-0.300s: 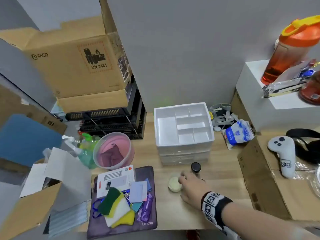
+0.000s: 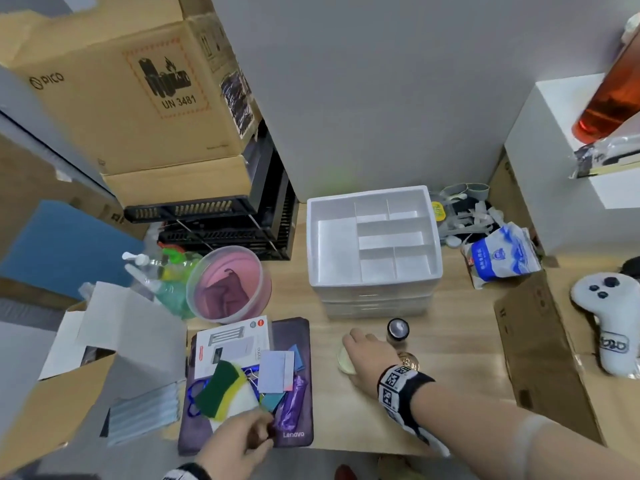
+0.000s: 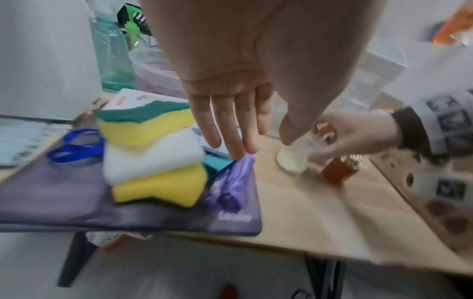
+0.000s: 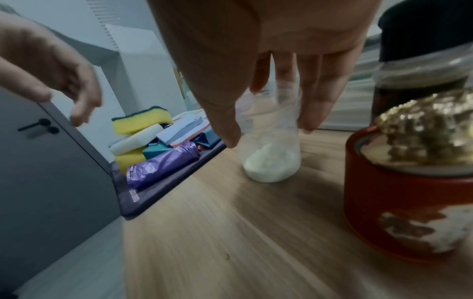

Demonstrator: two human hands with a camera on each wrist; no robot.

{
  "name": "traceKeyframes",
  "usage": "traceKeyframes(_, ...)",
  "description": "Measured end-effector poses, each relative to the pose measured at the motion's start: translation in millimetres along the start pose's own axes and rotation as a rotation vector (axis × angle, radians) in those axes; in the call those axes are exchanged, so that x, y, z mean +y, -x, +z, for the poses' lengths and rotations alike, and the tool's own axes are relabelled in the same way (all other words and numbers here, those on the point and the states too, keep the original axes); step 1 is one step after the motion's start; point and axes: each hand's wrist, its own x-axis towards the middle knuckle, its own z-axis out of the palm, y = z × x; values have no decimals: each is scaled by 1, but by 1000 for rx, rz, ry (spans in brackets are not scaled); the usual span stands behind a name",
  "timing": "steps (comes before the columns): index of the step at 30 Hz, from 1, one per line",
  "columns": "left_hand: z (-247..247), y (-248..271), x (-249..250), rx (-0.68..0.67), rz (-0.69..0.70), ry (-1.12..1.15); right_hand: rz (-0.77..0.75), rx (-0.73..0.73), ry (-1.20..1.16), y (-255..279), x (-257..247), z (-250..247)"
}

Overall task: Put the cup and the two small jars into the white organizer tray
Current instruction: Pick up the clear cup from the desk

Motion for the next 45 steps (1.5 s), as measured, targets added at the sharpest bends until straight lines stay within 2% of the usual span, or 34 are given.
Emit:
traceKeyframes(1,2,-13,25,10,25,36,-6,9,-22,-1,0,0)
traceKeyframes(4,2,-39,59,16,55,8,-17,64,-159,4,3,-10)
traceKeyframes(9,11,-70,91,49,91,115,-67,102,-597,23,0,-39)
traceKeyframes(13,15,-87,112,72,137,230,-97,72,-746,34,2,-54)
traceKeyframes(17,14,-94,131,105,175,188,-140,41,-678,37,13,-59)
traceKeyframes(22,11,-102,144,69,206,45,-154,54,-554,38,17,-64)
traceKeyframes(29,10,-112,147,-31,225,-104,-197,70,-565,37,25,-56)
traceKeyframes(36,3,-123,146,-89,289,-104,-241,96,-555,25,30,-39)
traceKeyframes(45,4,-133,138,-172,233,-66,-376,139,-462,22,30,-41)
